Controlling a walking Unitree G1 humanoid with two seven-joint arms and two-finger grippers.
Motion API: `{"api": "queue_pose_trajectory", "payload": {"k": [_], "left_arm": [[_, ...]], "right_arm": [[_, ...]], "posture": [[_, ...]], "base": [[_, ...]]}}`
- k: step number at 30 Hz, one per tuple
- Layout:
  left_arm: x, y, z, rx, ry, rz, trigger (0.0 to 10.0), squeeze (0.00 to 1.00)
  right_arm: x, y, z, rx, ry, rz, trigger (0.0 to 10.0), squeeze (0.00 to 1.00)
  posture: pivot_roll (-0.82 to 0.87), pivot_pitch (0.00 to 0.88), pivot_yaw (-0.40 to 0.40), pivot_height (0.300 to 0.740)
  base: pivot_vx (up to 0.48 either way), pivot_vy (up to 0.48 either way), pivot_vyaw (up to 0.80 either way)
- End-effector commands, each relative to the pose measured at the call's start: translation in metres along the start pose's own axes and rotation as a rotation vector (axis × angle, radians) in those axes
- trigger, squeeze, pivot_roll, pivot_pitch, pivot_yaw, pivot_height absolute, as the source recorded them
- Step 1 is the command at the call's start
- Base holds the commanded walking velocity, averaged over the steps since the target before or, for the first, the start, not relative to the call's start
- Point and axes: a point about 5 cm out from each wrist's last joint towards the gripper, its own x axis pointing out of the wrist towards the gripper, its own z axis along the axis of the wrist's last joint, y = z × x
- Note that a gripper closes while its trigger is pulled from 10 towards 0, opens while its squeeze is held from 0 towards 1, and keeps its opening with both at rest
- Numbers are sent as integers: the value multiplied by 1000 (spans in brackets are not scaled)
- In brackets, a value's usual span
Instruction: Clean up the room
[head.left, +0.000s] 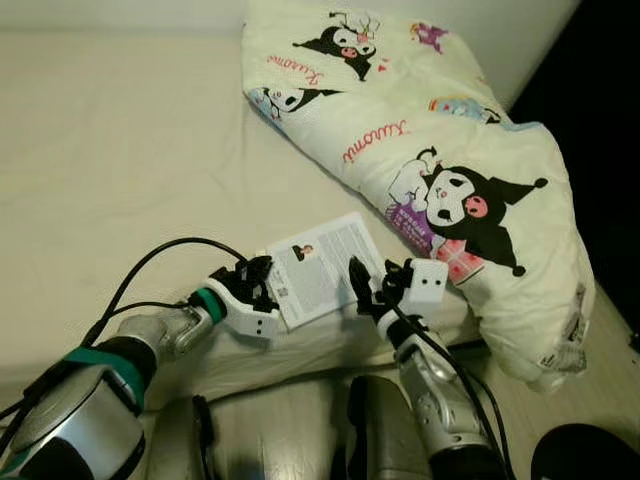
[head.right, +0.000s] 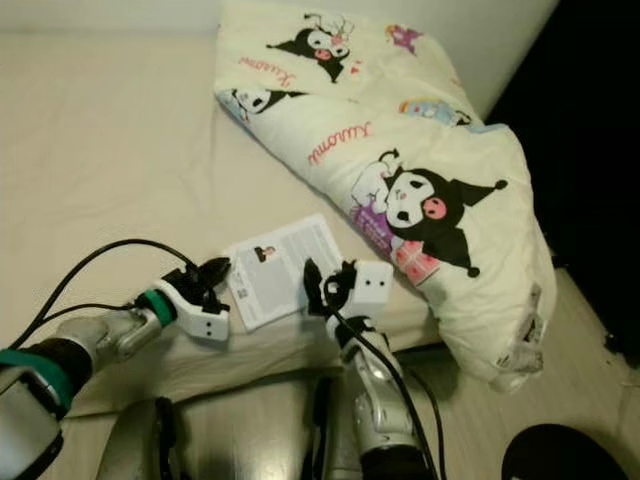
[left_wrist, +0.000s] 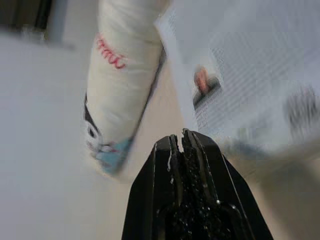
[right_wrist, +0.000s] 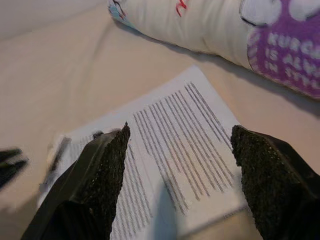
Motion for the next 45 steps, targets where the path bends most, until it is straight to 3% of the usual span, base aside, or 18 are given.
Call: {"api": "queue_pose_trajectory", "payload": {"k": [1, 2, 6, 8, 11, 15, 17, 18, 19, 20, 21, 27, 28, 32, 33, 36, 40, 45], "left_arm": [[3, 3, 14, -156, -59, 33, 10000, 651], [4, 9, 23, -262, -82, 72, 10000, 1000], [6, 36, 34, -546, -46, 231, 10000, 1000], [6, 36, 34, -546, -46, 231, 10000, 1000], [5, 69, 6, -796, 113, 460, 10000, 1000], [1, 91, -11, -897, 157, 583, 10000, 1000], [-8, 123, -25, -961, 165, 700, 10000, 1000], [-8, 123, -25, -961, 165, 700, 10000, 1000], [-12, 137, -29, -972, 163, 734, 10000, 1000], [-17, 148, -31, -974, 162, 753, 10000, 0], [-22, 158, -34, -980, 158, 773, 10000, 0], [-40, 182, -42, -994, 173, 846, 10000, 0], [-43, 182, -43, -990, 180, 848, 10000, 0], [-45, 181, -43, -991, 185, 848, 10000, 0], [-46, 180, -43, -995, 193, 843, 10000, 0], [-47, 179, -42, -998, 201, 838, 10000, 0], [-51, 181, -38, -1011, 233, 807, 10000, 0], [-55, 184, -34, -1009, 243, 788, 10000, 0]], "right_arm": [[-7, -7, -9, -3, 33, -26, 10000, 0], [-8, -7, -12, -7, 53, -19, 10000, 0], [-7, -11, -28, -38, 142, -3, 10000, 0], [-7, -11, -28, -38, 142, -3, 10000, 0], [-5, -7, -49, -1, 245, 28, 10000, 0], [-1, -2, -57, 77, 283, 13, 10000, 0], [6, 2, -61, 232, 312, -45, 10000, 216], [6, 2, -61, 232, 312, -45, 10000, 216], [9, 4, -63, 313, 323, -64, 10000, 373], [12, 6, -64, 372, 328, -77, 10000, 878], [15, 9, -63, 421, 331, -78, 10000, 1000], [23, 10, -61, 502, 331, -136, 10000, 1000], [23, 8, -61, 541, 329, -151, 10000, 467], [23, 7, -62, 582, 327, -163, 10000, 467], [23, 8, -63, 617, 333, -160, 10000, 0], [23, 12, -65, 674, 341, -144, 10000, 0], [21, 29, -75, 918, 370, -95, 10000, 0], [14, 32, -84, 1005, 382, -101, 10000, 0]], "posture": [[-41, 145, -34, 551], [-28, 142, -37, 551], [-18, 140, -38, 551], [-18, 140, -38, 551], [15, 135, -41, 551], [24, 135, -41, 551], [41, 128, -42, 551], [41, 128, -42, 551], [52, 129, -44, 551], [55, 130, -45, 551], [55, 130, -45, 551], [100, 122, -59, 551], [111, 119, -59, 551], [115, 118, -58, 551], [130, 122, -54, 551], [137, 125, -53, 551], [187, 173, -35, 551], [221, 188, -22, 551]], "base": [[0, 0, 0], [0, 0, 0], [0, 0, 0], [0, 0, 0], [0, 0, 0], [0, 0, 0], [0, 0, 0], [0, 0, 0], [0, 0, 0], [0, 0, 0], [0, 0, 0], [0, 0, 0], [0, 0, 0], [0, 0, 0], [0, 0, 0], [0, 0, 0], [0, 0, 0], [0, 0, 0]]}}
